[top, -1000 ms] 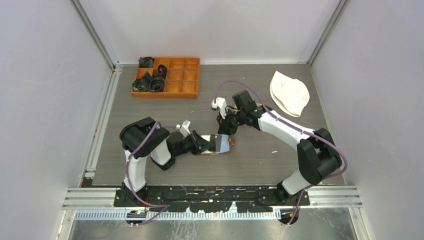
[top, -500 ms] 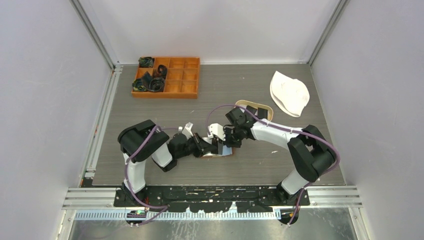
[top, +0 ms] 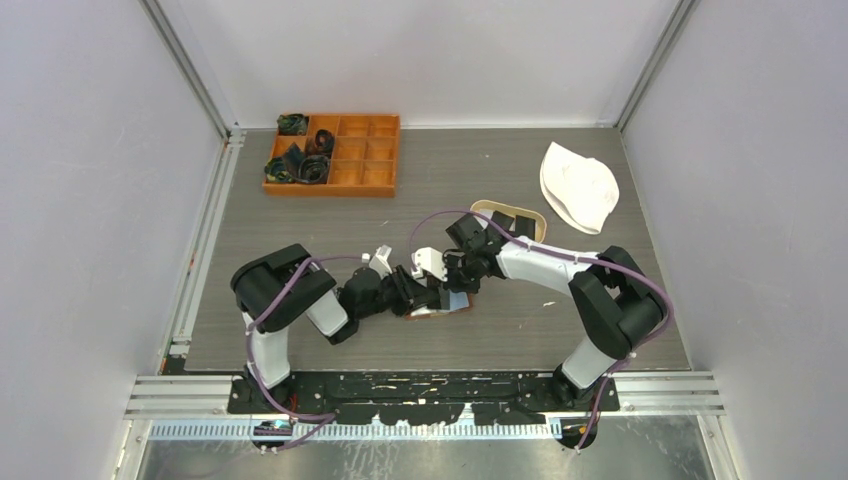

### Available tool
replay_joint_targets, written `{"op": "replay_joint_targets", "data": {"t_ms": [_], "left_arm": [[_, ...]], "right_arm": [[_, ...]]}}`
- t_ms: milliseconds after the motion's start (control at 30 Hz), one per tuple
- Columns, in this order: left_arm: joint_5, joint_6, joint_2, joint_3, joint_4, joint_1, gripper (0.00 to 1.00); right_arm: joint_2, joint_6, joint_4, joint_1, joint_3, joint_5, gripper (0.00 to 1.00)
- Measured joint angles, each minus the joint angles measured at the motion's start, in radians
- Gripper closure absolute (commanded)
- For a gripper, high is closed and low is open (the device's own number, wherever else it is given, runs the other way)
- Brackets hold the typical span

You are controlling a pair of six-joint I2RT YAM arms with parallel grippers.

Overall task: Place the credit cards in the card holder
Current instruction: Insert the credit card into the card holder.

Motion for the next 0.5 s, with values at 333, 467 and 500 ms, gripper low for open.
{"op": "replay_joint_targets", "data": {"t_ms": [333,467,500], "left_arm": [[-0.001,0.053,-0.111,-0.008,-0.147,0.028,0.7],[-0.014,0.101,-0.188,-0.008,-0.255,0.034,0.71],[-0.018,0.111,-0.205,-0.008,-0.282,0.035,0.71]], "right_arm": [[0.01,0.0,-0.002,0.002,0.01,0.001,0.9],[0.011,0.0,-0.005,0.002,0.011,0.002,0.9],[0.011,0.001,-0.005,0.002,0.011,0.002,0.9]]}}
